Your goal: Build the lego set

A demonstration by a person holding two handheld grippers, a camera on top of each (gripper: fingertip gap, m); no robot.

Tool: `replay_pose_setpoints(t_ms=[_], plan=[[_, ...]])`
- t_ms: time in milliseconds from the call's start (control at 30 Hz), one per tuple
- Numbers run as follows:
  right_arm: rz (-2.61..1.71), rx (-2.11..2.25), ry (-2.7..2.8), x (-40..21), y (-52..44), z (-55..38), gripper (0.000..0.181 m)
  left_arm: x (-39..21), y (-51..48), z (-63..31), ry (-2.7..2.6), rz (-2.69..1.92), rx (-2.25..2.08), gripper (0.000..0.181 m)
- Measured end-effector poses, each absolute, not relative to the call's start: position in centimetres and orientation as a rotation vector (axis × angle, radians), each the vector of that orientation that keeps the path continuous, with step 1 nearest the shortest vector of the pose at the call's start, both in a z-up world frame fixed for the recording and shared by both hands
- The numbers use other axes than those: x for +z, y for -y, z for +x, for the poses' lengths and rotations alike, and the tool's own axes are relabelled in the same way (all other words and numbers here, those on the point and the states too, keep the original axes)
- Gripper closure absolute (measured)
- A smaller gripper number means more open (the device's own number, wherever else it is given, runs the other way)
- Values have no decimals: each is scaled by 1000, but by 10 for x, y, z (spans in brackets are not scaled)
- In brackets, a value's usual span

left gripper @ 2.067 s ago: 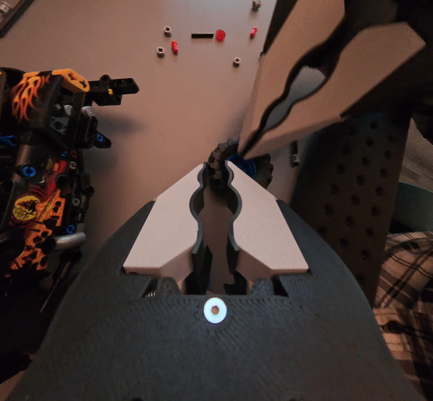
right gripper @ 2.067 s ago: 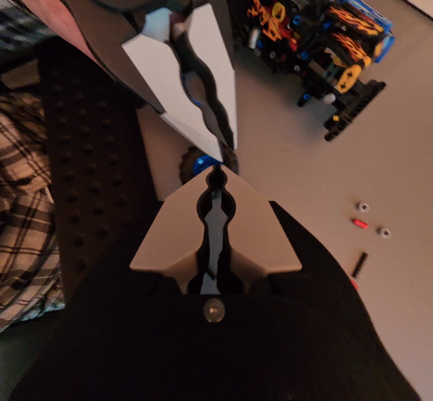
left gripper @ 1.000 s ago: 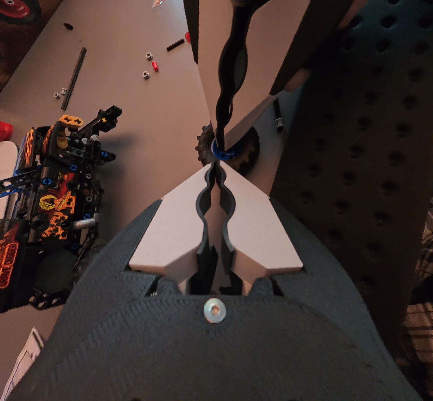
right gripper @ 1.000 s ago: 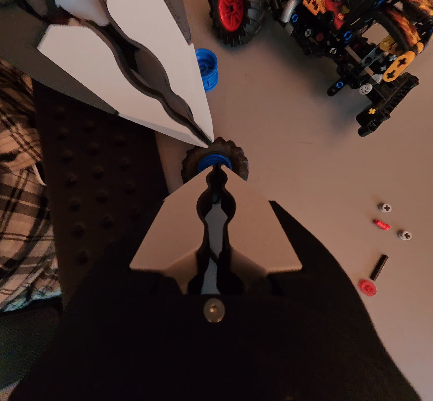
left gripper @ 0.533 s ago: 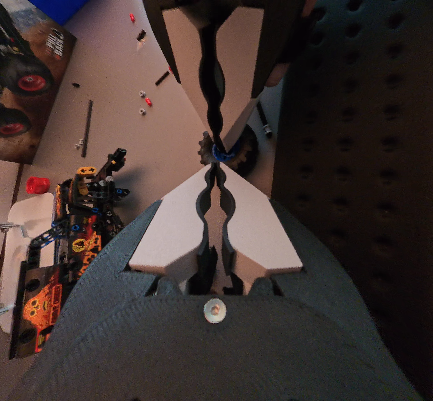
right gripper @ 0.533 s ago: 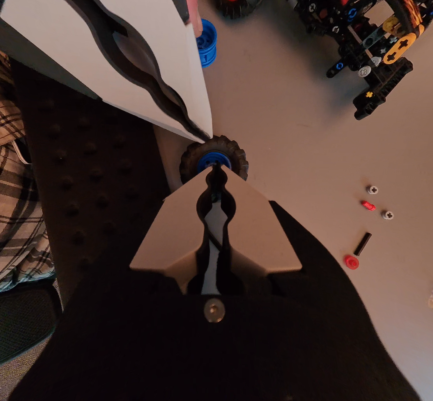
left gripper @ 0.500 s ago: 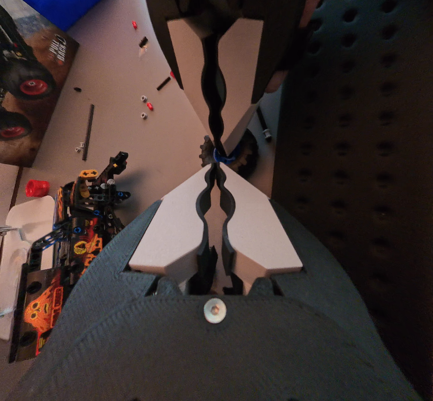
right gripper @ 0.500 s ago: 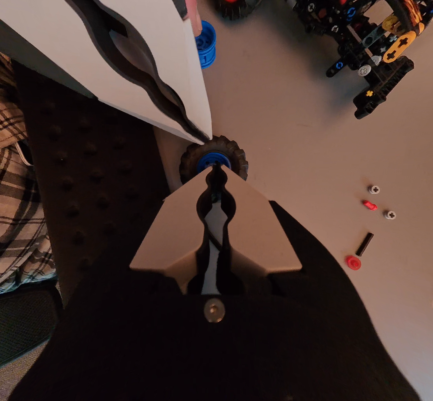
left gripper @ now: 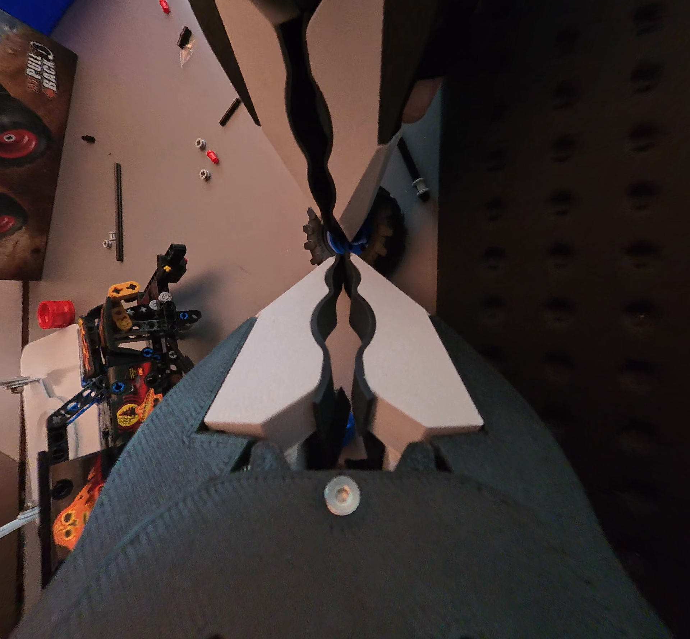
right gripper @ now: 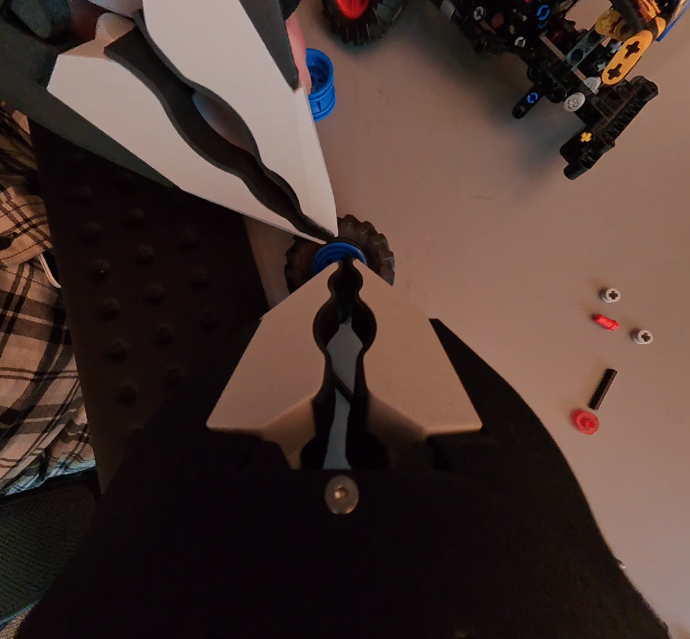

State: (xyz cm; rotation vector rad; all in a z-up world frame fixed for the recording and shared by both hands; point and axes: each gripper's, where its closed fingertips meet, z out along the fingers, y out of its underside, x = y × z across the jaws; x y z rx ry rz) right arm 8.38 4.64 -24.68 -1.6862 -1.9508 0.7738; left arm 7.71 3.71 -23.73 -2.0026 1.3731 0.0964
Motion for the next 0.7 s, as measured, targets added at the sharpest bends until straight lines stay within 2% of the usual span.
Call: replay_pose_setpoints(t_ms=[533,700], plan=[[-1726,873,1837,-241,-47,75,181,-238,-42,69,-1101,-2130,-112,180],[-1640,725,1800,-232,-65,73,181,-236,-43,70,-1160,-2110,-91,181]])
